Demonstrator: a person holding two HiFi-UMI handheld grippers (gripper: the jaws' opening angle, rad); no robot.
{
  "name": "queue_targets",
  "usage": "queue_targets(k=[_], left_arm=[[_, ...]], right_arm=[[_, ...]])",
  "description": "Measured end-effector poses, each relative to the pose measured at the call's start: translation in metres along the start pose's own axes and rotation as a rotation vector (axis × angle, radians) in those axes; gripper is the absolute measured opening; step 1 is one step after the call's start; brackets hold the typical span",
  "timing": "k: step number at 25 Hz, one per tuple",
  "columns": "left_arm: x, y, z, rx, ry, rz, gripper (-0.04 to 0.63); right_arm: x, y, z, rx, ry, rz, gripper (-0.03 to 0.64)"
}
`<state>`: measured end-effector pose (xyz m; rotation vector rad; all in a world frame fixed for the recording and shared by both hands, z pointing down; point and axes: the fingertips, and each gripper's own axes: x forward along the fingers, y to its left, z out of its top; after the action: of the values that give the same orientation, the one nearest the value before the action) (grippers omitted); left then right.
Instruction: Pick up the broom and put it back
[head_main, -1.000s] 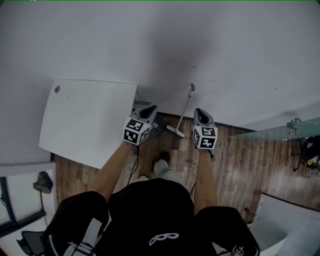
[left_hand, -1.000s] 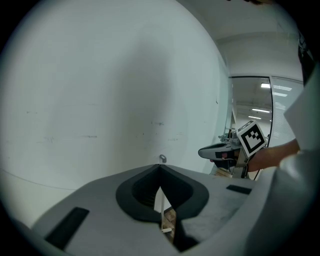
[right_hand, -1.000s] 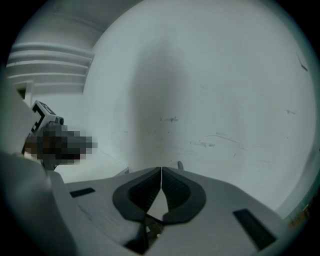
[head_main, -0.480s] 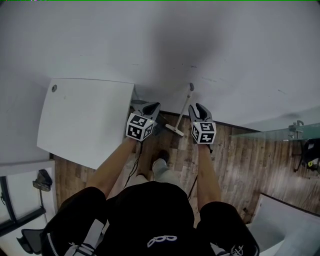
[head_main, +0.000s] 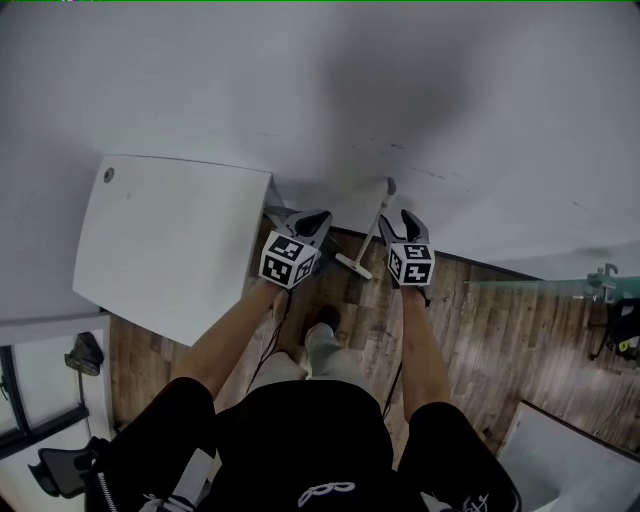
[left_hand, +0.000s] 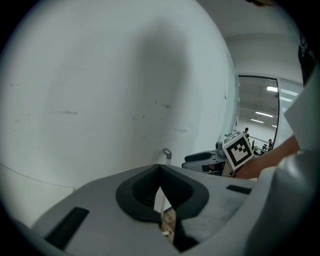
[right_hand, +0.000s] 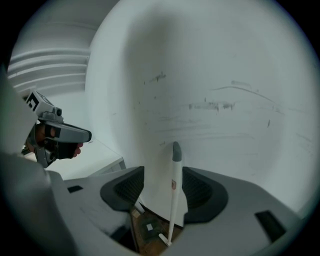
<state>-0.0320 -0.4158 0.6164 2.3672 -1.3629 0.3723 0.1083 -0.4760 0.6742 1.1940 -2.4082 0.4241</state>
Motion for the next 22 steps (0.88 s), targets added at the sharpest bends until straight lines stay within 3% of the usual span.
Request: queue_targets(k=[13,22], left_arm=[[0.039,0.013,-0.018,-0.047,0.032,0.037,0.018],[0.045,0.023,-0.026,-0.095,0.050,0.067,0.017]], right_arm=[[0.065,-0.027,-0.043,0.017,0.085,0.040,0.232],[0.088,-0.033,-0.045,0.009,0.098,0.042,0.232]])
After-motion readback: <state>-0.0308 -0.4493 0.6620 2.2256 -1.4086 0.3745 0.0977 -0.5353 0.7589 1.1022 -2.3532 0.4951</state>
